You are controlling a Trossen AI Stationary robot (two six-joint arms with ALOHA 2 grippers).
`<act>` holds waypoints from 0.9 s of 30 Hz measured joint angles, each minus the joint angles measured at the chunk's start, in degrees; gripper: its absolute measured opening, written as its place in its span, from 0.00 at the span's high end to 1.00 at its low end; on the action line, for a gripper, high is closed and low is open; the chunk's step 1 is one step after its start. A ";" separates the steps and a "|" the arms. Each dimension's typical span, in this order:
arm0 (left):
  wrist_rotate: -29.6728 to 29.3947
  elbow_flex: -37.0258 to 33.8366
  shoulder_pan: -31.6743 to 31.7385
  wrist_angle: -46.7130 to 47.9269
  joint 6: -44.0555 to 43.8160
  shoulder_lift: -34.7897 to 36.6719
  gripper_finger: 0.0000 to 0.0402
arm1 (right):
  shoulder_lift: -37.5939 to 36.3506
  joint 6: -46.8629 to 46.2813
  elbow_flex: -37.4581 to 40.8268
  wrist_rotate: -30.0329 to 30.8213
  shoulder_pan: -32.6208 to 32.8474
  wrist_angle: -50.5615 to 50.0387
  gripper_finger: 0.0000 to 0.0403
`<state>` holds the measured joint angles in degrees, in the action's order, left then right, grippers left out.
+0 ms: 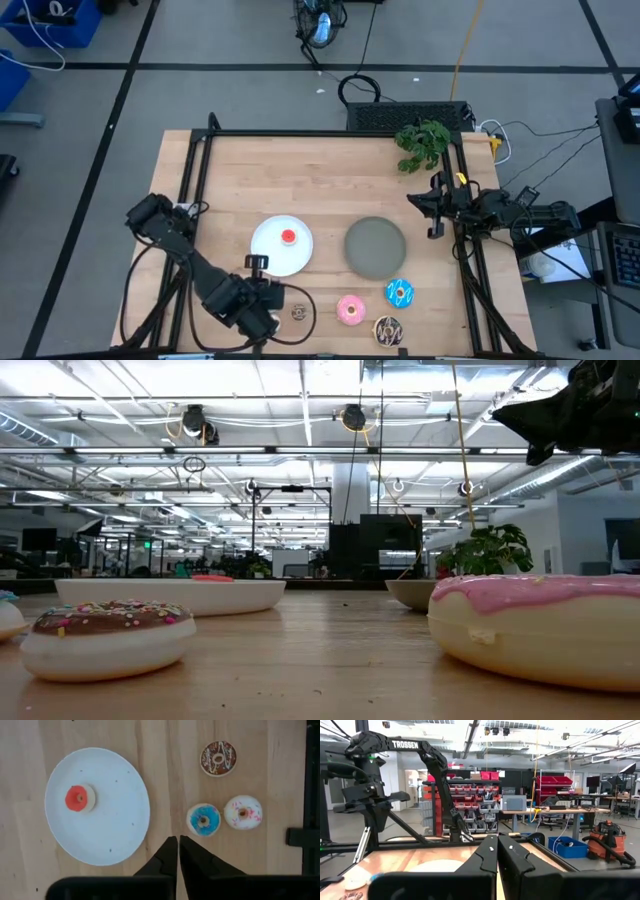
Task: Pick & Place donuts
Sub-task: Put the small blue donut on the white plate
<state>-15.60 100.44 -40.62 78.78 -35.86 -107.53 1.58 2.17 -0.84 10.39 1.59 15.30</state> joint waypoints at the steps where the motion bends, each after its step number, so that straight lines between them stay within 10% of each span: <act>1: 0.11 0.00 0.02 -0.01 0.67 0.00 0.92 | 0.00 0.00 -0.01 0.00 0.02 -0.38 1.00; 18: 4.85 0.00 2.46 -4.71 20.02 -7.54 0.88 | 0.00 -0.02 -0.02 0.04 0.00 -1.45 1.00; 27: 5.02 0.00 2.76 -6.31 23.80 -10.29 0.55 | 0.00 -0.02 0.00 0.04 0.02 -1.95 1.00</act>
<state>-10.58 100.44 -37.86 72.47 -12.06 -117.82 1.58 2.15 -0.84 10.44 1.61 13.34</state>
